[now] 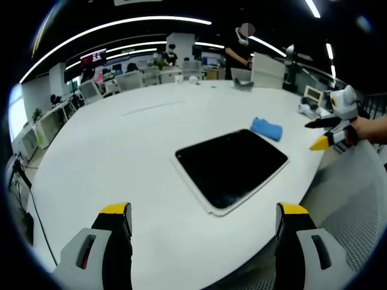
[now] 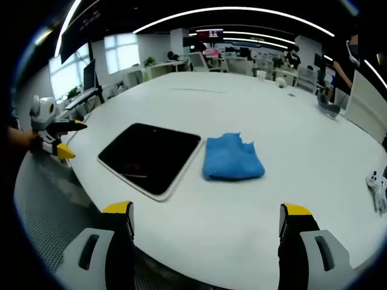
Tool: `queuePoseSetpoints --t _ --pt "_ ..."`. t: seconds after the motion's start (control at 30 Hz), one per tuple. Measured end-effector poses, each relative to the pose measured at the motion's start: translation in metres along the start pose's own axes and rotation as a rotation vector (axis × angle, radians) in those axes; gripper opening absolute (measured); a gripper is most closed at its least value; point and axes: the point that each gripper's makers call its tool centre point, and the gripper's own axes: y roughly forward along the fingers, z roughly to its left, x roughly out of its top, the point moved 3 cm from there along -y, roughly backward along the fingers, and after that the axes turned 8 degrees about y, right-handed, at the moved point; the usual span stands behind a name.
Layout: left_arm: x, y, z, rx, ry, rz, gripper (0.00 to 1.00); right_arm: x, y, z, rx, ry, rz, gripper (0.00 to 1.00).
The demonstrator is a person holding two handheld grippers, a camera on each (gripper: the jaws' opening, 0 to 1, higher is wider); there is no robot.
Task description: Wipe the mirror surface with the cleaning cloth until all visible marks leave the cleaned area.
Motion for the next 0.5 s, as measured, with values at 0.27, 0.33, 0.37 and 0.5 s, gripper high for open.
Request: queuePoseSetpoints --t 0.27,0.33,0.37,0.5 --pt "-0.0002 0.0000 -0.0005 -0.003 0.000 0.003 0.99 -0.0014 -0.0001 0.0000 -0.002 0.005 0.012 1.00" --pt "-0.0002 -0.0001 -0.0004 -0.003 -0.001 0.003 0.99 -0.0019 0.0000 -0.0003 -0.003 0.006 0.015 1.00" --pt "-0.0002 0.0000 -0.0003 -0.002 0.001 0.004 0.99 -0.0018 -0.0002 -0.0006 -0.004 0.009 0.014 1.00" --pt "0.0002 -0.0001 0.0007 0.005 0.000 0.001 1.00 -0.0016 -0.0009 -0.0033 -0.010 0.022 0.012 1.00"
